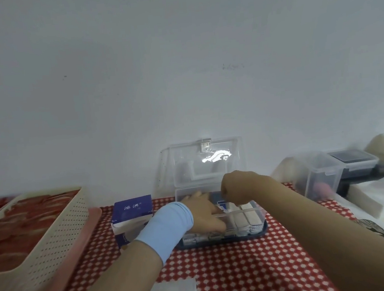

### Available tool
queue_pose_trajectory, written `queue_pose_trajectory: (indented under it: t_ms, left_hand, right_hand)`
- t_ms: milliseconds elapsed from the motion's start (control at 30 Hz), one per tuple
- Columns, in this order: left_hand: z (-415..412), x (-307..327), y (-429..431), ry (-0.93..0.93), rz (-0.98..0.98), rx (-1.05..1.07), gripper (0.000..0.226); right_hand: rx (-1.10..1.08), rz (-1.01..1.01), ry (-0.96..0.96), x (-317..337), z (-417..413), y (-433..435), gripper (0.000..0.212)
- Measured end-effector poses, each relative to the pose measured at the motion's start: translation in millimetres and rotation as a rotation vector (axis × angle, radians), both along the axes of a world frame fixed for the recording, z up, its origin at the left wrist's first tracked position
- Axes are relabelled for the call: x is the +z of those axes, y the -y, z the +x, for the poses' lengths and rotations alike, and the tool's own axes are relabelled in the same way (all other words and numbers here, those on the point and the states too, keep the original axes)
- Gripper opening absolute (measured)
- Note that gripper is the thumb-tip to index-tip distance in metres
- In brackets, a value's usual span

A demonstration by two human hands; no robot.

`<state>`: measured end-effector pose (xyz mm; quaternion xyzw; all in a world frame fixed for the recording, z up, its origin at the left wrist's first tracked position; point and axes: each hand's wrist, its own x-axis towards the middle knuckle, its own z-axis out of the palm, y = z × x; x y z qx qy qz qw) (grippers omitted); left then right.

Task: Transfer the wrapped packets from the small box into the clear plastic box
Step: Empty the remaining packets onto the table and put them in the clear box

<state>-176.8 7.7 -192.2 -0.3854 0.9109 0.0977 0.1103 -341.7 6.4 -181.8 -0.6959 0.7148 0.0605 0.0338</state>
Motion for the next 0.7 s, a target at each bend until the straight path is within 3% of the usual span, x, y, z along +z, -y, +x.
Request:
queue_pose_trajectory:
  t_ms: [133,367,500,700]
  left_hand:
    - [1,4,-5,-0.006,-0.003,0.015,0.053]
    - [2,4,-6,-0.005,-0.015,-0.006,0.056]
    - [2,2,-7,-0.027,-0.008,0.01,0.057]
    - [12,25,-14,-0.152,0.009,-0.012,0.049]
  right_hand:
    - [0.021,0.082,-0.052,-1,4,0,0.004]
    - [0.049,0.135,-0.025,-6,2,5,0.018]
    - [0.069,0.138,-0.062,-7,6,3,0.004]
    - [0.005,0.041,0.054,29,5,-12,0.011]
